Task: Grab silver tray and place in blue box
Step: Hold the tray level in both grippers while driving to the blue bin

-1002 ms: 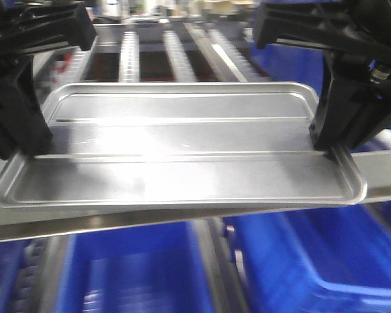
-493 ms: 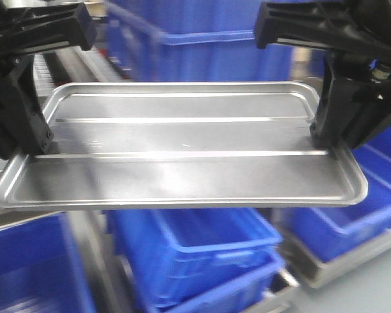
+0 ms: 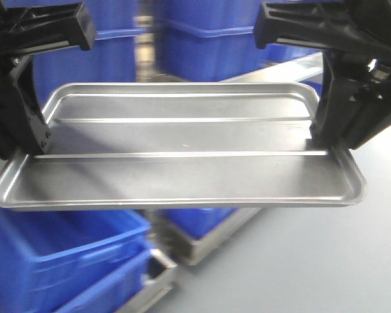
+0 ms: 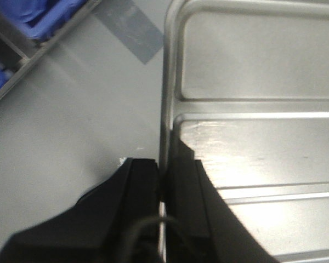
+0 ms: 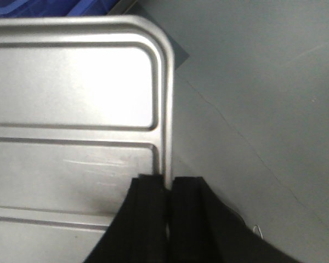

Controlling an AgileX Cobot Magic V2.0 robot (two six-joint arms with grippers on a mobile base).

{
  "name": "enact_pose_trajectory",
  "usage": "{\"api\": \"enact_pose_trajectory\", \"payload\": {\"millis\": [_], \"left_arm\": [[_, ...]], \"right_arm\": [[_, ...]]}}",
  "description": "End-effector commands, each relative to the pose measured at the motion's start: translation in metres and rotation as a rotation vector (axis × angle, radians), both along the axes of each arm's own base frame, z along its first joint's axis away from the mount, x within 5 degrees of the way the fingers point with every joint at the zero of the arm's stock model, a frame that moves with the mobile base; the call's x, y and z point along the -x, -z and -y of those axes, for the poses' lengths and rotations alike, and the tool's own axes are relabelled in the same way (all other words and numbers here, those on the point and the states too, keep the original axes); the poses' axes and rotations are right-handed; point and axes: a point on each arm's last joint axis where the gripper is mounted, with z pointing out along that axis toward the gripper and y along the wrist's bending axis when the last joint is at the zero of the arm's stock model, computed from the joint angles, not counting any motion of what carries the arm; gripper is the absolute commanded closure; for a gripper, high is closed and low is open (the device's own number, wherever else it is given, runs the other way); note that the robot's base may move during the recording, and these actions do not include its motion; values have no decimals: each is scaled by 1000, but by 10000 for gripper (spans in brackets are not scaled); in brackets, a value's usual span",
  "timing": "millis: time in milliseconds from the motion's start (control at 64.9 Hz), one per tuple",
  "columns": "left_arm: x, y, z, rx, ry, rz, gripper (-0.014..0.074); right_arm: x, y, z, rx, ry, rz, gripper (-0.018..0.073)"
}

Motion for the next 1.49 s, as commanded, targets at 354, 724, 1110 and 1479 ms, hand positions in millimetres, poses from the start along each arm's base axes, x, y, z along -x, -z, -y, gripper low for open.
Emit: {"api": "enact_pose_trajectory", "payload": {"millis": [354,724,1110,1479], "left_arm": [[0,-16,0,49,6,60,602],[0,-16,0,49,6,60,602],[0,-16,0,49,6,60,602],[0,-15,0,47,5,58,602]], "right_arm": [[-1,-17,2,-24,-14,84,502],[-1,-17,2,-24,-14,84,502],[-1,-17,2,-24,-14,84,502],[-1,-17,2,-24,-14,84,502]]}}
